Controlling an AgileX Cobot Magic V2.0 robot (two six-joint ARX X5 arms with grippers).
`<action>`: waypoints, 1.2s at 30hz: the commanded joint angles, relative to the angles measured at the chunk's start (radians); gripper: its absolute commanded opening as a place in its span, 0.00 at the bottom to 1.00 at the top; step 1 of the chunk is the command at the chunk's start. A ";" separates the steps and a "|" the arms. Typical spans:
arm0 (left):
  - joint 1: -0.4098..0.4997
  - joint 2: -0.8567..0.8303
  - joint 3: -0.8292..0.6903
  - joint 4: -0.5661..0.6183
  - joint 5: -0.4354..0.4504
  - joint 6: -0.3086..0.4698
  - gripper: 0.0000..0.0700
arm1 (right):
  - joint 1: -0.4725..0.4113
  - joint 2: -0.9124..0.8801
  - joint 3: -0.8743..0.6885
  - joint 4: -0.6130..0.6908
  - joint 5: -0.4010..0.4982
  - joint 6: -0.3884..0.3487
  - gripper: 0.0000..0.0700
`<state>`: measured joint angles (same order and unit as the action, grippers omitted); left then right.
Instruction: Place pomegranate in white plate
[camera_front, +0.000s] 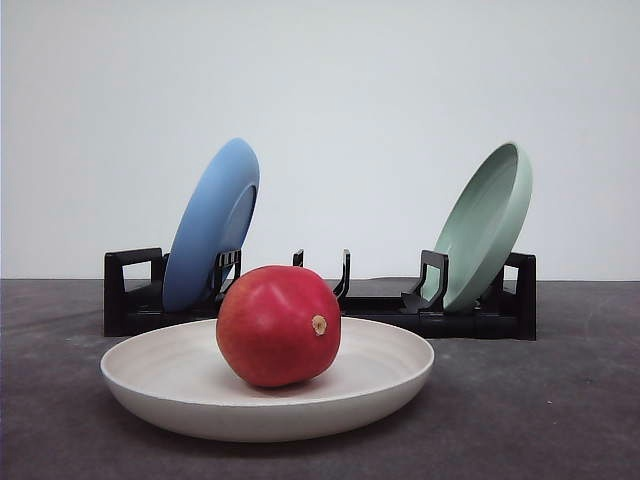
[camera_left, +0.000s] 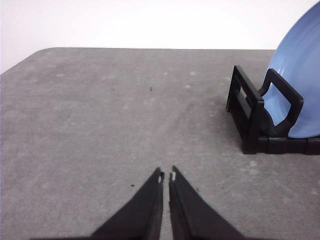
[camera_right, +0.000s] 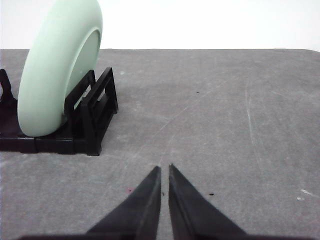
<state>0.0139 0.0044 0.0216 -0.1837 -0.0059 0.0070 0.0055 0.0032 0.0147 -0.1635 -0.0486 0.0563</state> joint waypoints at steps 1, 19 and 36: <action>0.002 -0.002 -0.010 -0.003 -0.006 -0.003 0.00 | 0.001 0.000 -0.004 0.010 0.000 0.007 0.03; 0.002 -0.002 -0.010 -0.003 -0.006 -0.004 0.00 | 0.001 0.000 -0.004 0.010 0.000 0.007 0.03; 0.002 -0.002 -0.010 -0.003 -0.006 -0.004 0.00 | 0.001 0.000 -0.004 0.010 0.000 0.007 0.03</action>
<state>0.0139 0.0044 0.0216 -0.1837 -0.0059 0.0067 0.0055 0.0032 0.0147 -0.1635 -0.0486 0.0566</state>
